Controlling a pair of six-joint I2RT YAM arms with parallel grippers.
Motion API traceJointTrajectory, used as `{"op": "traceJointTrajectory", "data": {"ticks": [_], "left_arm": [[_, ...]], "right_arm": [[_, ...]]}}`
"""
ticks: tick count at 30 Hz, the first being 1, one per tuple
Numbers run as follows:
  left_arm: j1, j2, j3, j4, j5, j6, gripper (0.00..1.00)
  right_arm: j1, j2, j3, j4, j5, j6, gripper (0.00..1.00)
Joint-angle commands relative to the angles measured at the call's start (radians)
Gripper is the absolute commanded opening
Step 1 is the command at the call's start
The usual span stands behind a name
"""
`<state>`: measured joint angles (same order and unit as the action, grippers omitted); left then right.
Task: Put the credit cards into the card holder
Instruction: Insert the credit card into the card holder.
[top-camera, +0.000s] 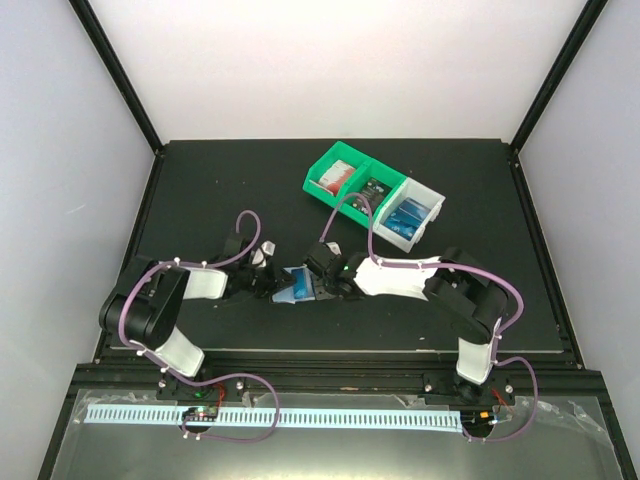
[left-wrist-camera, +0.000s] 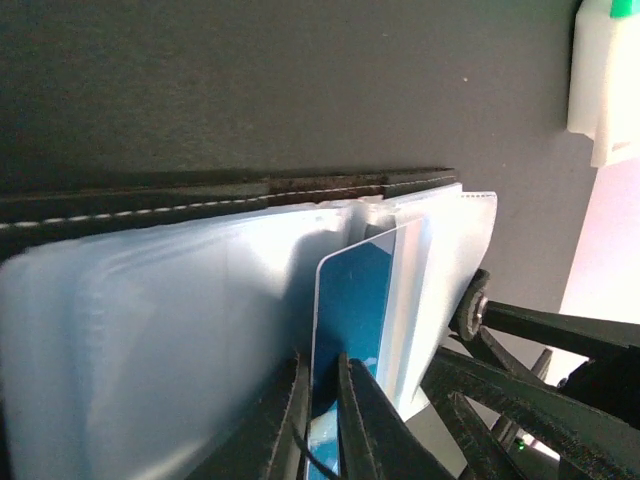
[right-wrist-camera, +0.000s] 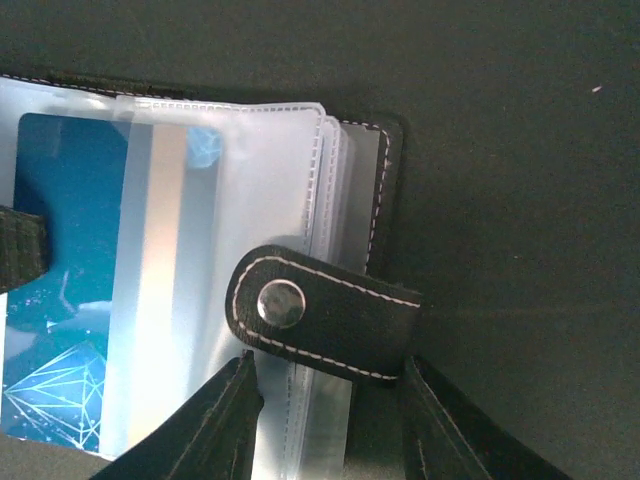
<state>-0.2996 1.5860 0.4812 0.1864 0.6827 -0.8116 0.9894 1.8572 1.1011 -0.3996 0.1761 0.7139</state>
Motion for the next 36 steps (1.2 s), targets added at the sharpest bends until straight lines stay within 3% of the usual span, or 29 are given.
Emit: {"op": "traceJointTrajectory", "data": {"ticks": [1,12,15,19,22,36], "left_arm": [[-0.043,0.0,0.043,-0.076,-0.061,0.065,0.13],[-0.098,-0.108,0.152,-0.409,-0.283,0.193,0.44],[-0.112,-0.1,0.165,-0.424,-0.293,0.203,0.43],[-0.137,-0.072,0.179,-0.417,-0.27,0.201,0.33],[-0.159,-0.048,0.189,-0.416,-0.266,0.197,0.3],[-0.216,-0.024,0.237,-0.338,-0.164,0.219,0.35]], "right_arm": [[-0.003,0.017,-0.041,-0.003,-0.047,0.016,0.41],[-0.023,-0.046,-0.075,-0.003,-0.02,0.045,0.42],[-0.024,-0.03,-0.077,0.009,-0.045,0.046,0.42],[-0.024,-0.024,-0.089,0.031,-0.07,0.049,0.41],[-0.024,-0.028,-0.095,0.042,-0.076,0.046,0.41],[-0.044,-0.123,-0.123,0.066,-0.004,0.057,0.44]]}}
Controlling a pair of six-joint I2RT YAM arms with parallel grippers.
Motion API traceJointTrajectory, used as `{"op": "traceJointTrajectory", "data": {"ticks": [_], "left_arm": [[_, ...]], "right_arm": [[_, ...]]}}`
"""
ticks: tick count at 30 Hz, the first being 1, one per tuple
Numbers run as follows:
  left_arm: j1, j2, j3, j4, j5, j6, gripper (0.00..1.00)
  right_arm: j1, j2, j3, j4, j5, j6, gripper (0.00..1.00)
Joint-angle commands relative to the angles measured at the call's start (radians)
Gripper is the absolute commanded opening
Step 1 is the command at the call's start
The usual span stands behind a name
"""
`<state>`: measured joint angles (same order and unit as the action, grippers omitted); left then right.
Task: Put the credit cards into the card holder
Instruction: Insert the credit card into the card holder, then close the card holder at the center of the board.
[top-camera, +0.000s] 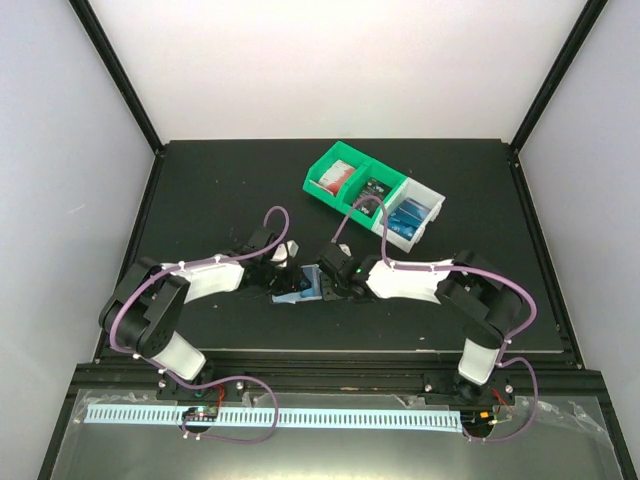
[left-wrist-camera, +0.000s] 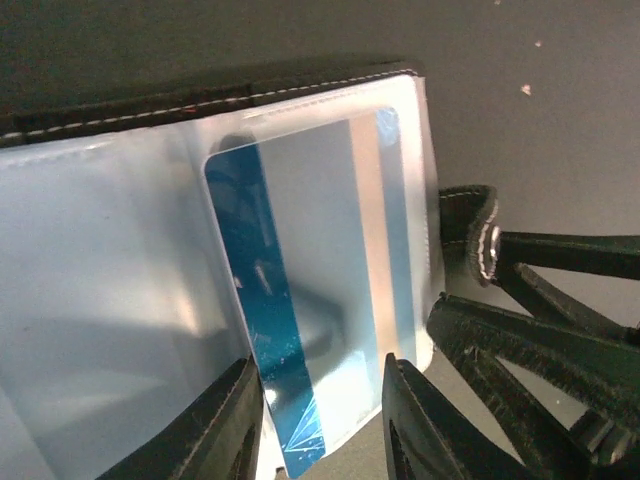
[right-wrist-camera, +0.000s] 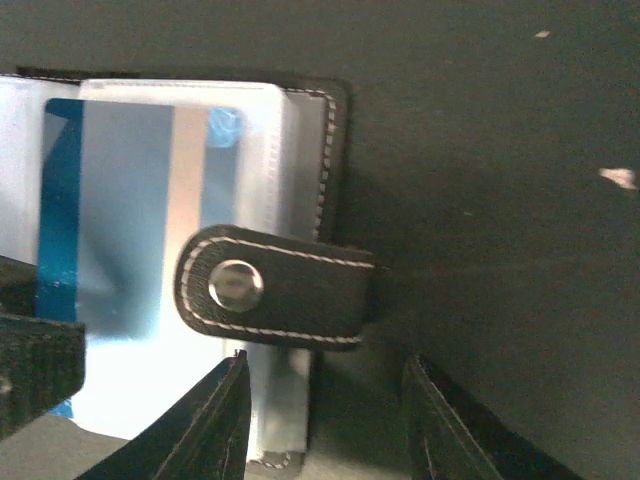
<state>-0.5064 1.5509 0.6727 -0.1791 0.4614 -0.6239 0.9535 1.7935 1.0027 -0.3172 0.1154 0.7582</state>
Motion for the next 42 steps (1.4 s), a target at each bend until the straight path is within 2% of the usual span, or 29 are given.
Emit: {"op": "traceJointTrajectory", "data": {"ticks": [1,5,8,16,21,29,37,42], "left_arm": [[-0.009,0.014,0.049,0.036,0.07,0.034,0.37],[-0.009,0.022,0.054,0.061,0.124,0.028,0.44],[-0.008,0.001,0.055,0.035,0.098,0.03,0.5],[-0.007,-0.151,0.038,-0.125,-0.146,0.064,0.7],[0.0,-0.236,0.015,-0.232,-0.381,0.03,0.8],[0.04,-0.21,-0.039,-0.227,-0.357,0.013,0.82],[0.07,-0.209,-0.084,-0.186,-0.295,-0.001,0.82],[0.079,-0.211,-0.098,-0.166,-0.273,-0.009,0.82]], "right_arm": [[-0.01,-0.071,-0.025,-0.019,0.067,0.014,0.45],[-0.01,-0.103,-0.026,-0.024,0.087,0.015,0.49],[-0.01,-0.105,-0.023,-0.02,0.086,0.013,0.5],[-0.012,-0.044,0.028,-0.002,0.066,-0.028,0.53],[-0.012,0.014,0.095,-0.066,0.134,-0.031,0.54],[-0.012,0.07,0.184,-0.152,0.274,-0.043,0.51],[-0.012,0.096,0.228,-0.239,0.318,-0.044,0.3],[-0.012,0.117,0.243,-0.26,0.274,-0.058,0.26]]}}
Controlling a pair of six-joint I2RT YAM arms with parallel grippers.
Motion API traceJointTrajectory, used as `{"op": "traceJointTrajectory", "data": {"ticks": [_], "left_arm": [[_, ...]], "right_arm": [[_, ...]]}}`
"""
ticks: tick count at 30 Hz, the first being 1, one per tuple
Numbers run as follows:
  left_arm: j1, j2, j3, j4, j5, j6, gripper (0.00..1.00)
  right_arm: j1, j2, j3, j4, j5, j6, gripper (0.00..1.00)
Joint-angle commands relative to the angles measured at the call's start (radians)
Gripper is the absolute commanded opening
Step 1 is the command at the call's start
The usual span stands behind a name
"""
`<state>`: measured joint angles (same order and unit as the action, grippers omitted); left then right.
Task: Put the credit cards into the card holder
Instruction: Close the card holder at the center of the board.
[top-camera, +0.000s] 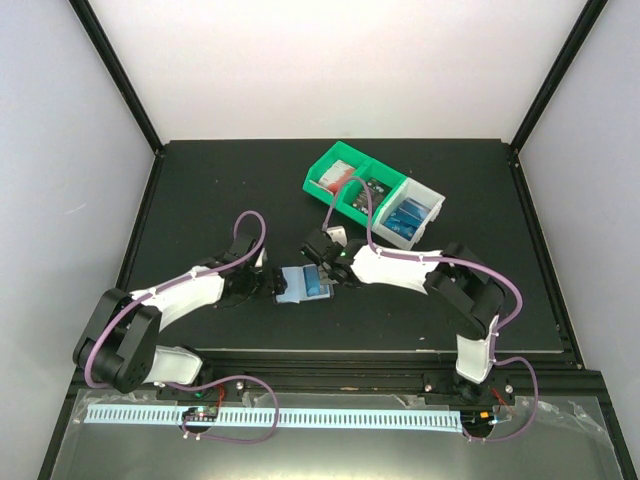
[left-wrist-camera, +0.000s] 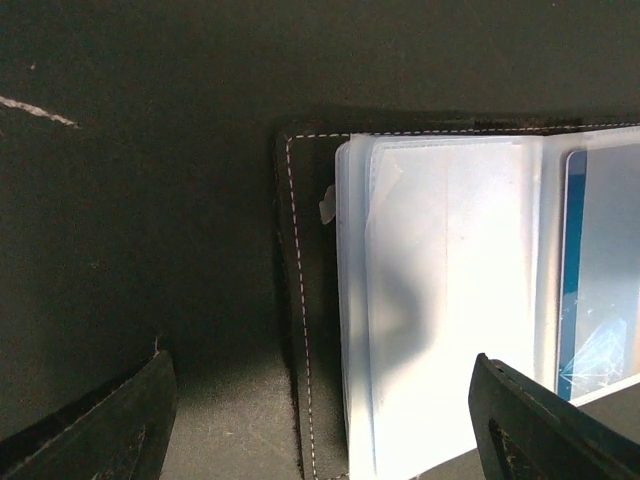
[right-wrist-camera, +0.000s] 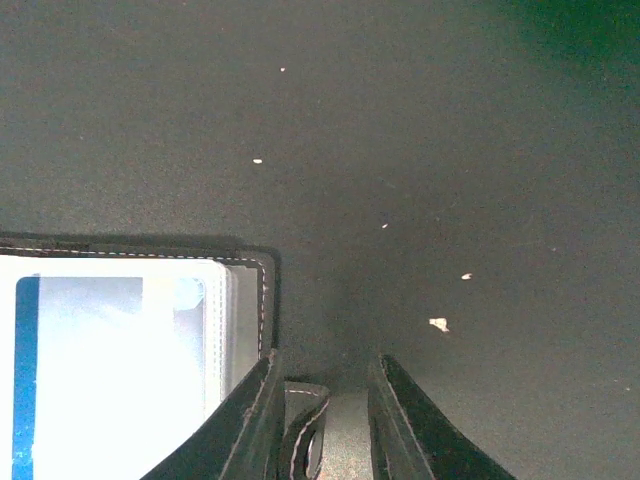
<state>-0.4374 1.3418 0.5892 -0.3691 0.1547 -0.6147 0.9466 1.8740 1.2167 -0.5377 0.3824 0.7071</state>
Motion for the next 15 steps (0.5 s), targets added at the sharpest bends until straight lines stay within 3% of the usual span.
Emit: {"op": "traceJointTrajectory", "data": {"ticks": [1,6,11,15], "left_arm": [[0.011,-0.002,-0.017,0.027,0.036,-0.018,0.82],[0.017,0.0,-0.027,0.037,0.052,-0.012,0.82],[0.025,-0.012,-0.027,0.037,0.058,-0.004,0.82],[0.033,-0.043,-0.034,0.035,0.043,-0.005,0.82]], "right_arm": [[-0.005,0.04,0.029,-0.043,0.006,-0.004,0.26],[-0.005,0.056,0.009,-0.052,0.016,0.031,0.23],[-0.006,0.03,0.023,-0.054,-0.016,0.023,0.02],[-0.005,-0.016,0.042,-0.036,-0.131,0.01,0.01]]}}
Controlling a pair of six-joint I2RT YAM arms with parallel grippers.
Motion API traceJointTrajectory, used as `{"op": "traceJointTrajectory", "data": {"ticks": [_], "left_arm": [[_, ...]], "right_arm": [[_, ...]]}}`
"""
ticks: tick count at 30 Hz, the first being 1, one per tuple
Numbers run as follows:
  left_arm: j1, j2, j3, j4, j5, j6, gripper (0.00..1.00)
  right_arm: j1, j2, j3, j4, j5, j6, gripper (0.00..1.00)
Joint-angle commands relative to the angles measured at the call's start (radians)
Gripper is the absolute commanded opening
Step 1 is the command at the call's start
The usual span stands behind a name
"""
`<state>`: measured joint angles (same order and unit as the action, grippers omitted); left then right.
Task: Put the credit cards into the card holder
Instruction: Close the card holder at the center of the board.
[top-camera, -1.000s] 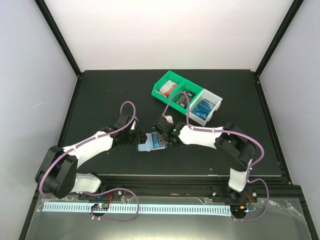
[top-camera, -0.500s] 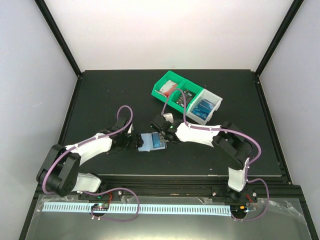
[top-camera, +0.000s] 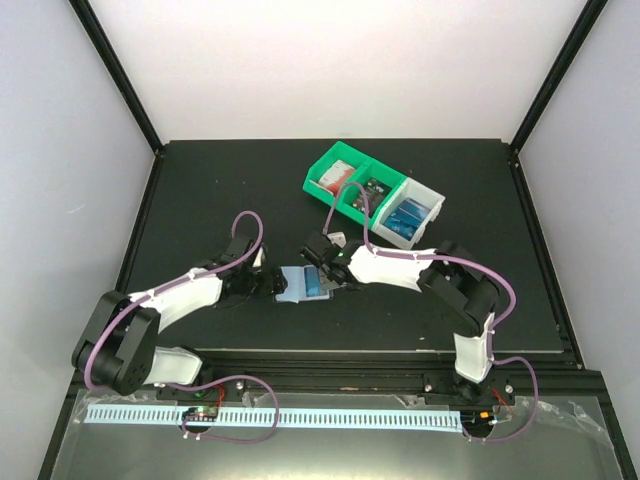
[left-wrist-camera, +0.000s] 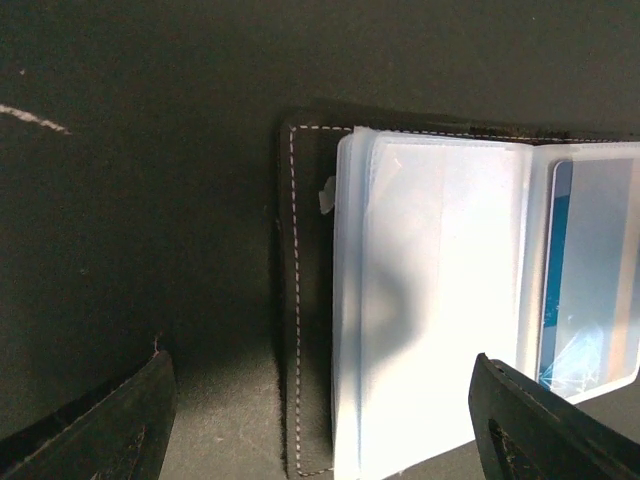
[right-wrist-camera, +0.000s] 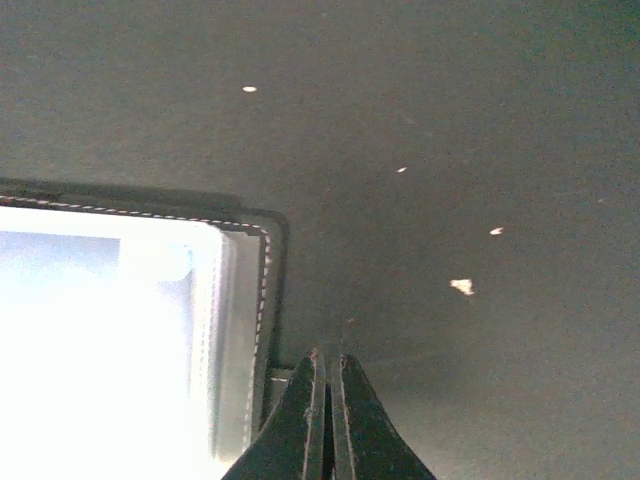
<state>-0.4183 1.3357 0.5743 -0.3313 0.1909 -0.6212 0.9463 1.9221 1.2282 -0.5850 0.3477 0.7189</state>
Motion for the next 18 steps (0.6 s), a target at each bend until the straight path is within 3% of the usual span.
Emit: {"op": "traceJointTrajectory", "data": {"ticks": [1,9,16,18], "left_arm": [[0.018,-0.043,-0.022,-0.001,0.002,0.004,0.82],[0.065,-0.092,-0.065,-0.013,-0.037,0.0,0.8],[0.091,-0.163,-0.093,-0.063,-0.152,-0.049,0.66],[0.093,-0.157,-0.091,-0.072,-0.177,-0.062,0.58]], "right_arm": [[-0.004,-0.083,0.025,0.025,-0.127,0.001,0.01],[-0.005,-0.181,0.01,0.139,-0.319,0.045,0.01],[-0.008,-0.174,0.051,0.154,-0.349,0.057,0.01],[-0.013,-0.17,0.056,0.157,-0.351,0.057,0.01]]}}
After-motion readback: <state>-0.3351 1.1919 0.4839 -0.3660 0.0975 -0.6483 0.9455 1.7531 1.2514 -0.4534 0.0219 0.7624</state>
